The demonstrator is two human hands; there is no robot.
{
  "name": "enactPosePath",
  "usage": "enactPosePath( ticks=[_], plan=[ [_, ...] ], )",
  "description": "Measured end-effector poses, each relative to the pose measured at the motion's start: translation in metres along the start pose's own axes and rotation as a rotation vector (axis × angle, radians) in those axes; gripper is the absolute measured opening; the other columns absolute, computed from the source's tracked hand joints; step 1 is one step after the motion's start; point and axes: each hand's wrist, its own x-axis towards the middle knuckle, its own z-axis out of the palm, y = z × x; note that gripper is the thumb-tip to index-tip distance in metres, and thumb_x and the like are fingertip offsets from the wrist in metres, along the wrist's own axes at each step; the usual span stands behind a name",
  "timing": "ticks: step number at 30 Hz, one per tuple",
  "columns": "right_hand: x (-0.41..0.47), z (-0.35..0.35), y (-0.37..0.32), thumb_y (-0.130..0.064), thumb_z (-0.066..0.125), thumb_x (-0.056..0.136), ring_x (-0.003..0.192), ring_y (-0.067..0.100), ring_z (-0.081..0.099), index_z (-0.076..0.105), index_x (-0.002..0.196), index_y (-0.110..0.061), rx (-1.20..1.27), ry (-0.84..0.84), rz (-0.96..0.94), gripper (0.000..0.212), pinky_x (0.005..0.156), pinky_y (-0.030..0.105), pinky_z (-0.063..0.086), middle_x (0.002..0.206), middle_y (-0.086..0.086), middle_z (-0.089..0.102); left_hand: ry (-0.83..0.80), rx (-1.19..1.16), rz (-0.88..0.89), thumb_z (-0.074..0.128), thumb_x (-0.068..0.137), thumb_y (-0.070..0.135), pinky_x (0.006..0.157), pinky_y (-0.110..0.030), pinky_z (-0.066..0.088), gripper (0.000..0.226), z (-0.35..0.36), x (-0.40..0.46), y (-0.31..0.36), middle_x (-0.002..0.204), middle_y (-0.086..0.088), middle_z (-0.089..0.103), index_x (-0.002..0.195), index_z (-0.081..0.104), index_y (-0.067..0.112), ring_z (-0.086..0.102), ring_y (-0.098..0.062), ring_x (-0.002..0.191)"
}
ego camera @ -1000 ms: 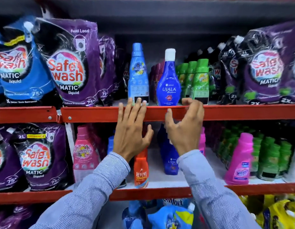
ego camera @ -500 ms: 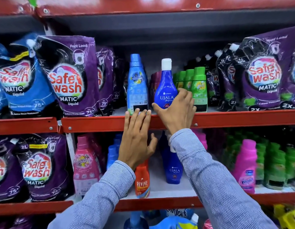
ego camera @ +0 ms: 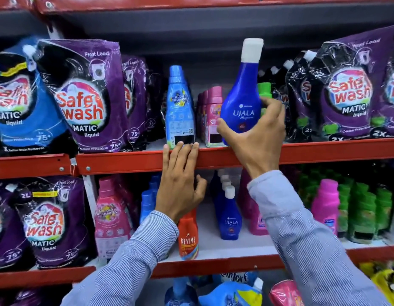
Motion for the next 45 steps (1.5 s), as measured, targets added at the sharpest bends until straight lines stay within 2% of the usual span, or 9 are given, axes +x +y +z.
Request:
enactPosePath(
  ticks=[3,7,12,17,24,31,40,45],
  plan=[
    [-0.018,-0.033,0.009,-0.061,0.077,0.054,0.100,0.010,0.052,0.049,0.117,-0.013,-0.021,0.000,-0.009,0.084,0.089,0.019,0.040,0.112,-0.004,0.052,0.025,-0.007,0.004,0.057,0.077,0.026,0.130,-0.055,0.012,0.076,0.002,0.000,0.000,0.145,-0.013,0.054,0.150,0.044,0.007,0.043,-0.033,0.141],
    [-0.058,-0.063,0.031,-0.061,0.079,0.053,0.099,0.012,0.055,0.050,0.116,-0.018,-0.063,-0.062,0.006,0.082,0.087,0.024,0.043,0.111,-0.003,0.056,0.051,-0.005,0.000,0.057,0.077,0.028,0.128,-0.058,0.016,0.076,0.006,-0.001,0.000,0.144,-0.014,0.055,0.149,0.044,0.006,0.044,-0.034,0.140],
    [-0.115,-0.074,0.065,-0.059,0.081,0.049,0.090,0.010,0.054,0.048,0.113,-0.023,-0.139,-0.191,0.073,0.081,0.081,0.028,0.048,0.103,-0.012,0.048,0.094,-0.014,0.000,0.059,0.077,0.025,0.129,-0.059,0.015,0.076,0.013,-0.001,0.000,0.142,-0.015,0.055,0.148,0.045,0.006,0.044,-0.034,0.139],
    [-0.163,-0.063,0.102,-0.055,0.081,0.048,0.092,0.015,0.053,0.047,0.110,-0.018,-0.199,-0.335,0.172,0.080,0.080,0.032,0.049,0.103,-0.005,0.050,0.108,-0.012,0.003,0.058,0.077,0.024,0.128,-0.060,0.015,0.076,0.015,-0.002,-0.001,0.142,-0.016,0.054,0.148,0.044,0.006,0.042,-0.034,0.139],
    [-0.203,-0.036,0.136,-0.044,0.084,0.048,0.102,0.029,0.055,0.048,0.111,-0.009,-0.269,-0.469,0.304,0.080,0.088,0.040,0.049,0.108,0.007,0.054,0.101,-0.014,-0.023,0.058,0.077,0.021,0.130,-0.059,0.012,0.075,0.013,-0.002,0.002,0.143,-0.016,0.053,0.149,0.044,0.006,0.040,-0.033,0.140],
    [-0.217,-0.011,0.149,-0.049,0.084,0.047,0.098,0.031,0.055,0.046,0.108,-0.010,-0.299,-0.522,0.358,0.082,0.084,0.042,0.051,0.106,0.007,0.051,0.082,-0.015,-0.032,0.058,0.075,0.017,0.130,-0.060,0.011,0.077,0.012,-0.002,0.004,0.143,-0.016,0.053,0.149,0.043,0.005,0.039,-0.033,0.140],
    [-0.225,-0.005,0.157,-0.047,0.085,0.047,0.100,0.027,0.051,0.043,0.107,-0.012,-0.265,-0.533,0.374,0.081,0.088,0.041,0.050,0.105,0.004,0.047,0.082,0.004,-0.045,0.054,0.076,0.019,0.128,-0.062,0.014,0.075,0.013,-0.001,0.005,0.143,-0.017,0.053,0.149,0.043,0.005,0.039,-0.033,0.141],
    [-0.224,-0.008,0.157,-0.047,0.088,0.050,0.108,0.025,0.047,0.044,0.114,-0.010,-0.227,-0.575,0.390,0.086,0.096,0.039,0.047,0.112,0.004,0.046,0.057,0.051,-0.044,0.058,0.075,0.021,0.128,-0.063,0.015,0.078,0.012,0.000,0.007,0.145,-0.017,0.052,0.150,0.041,0.005,0.040,-0.036,0.143]
  ],
)
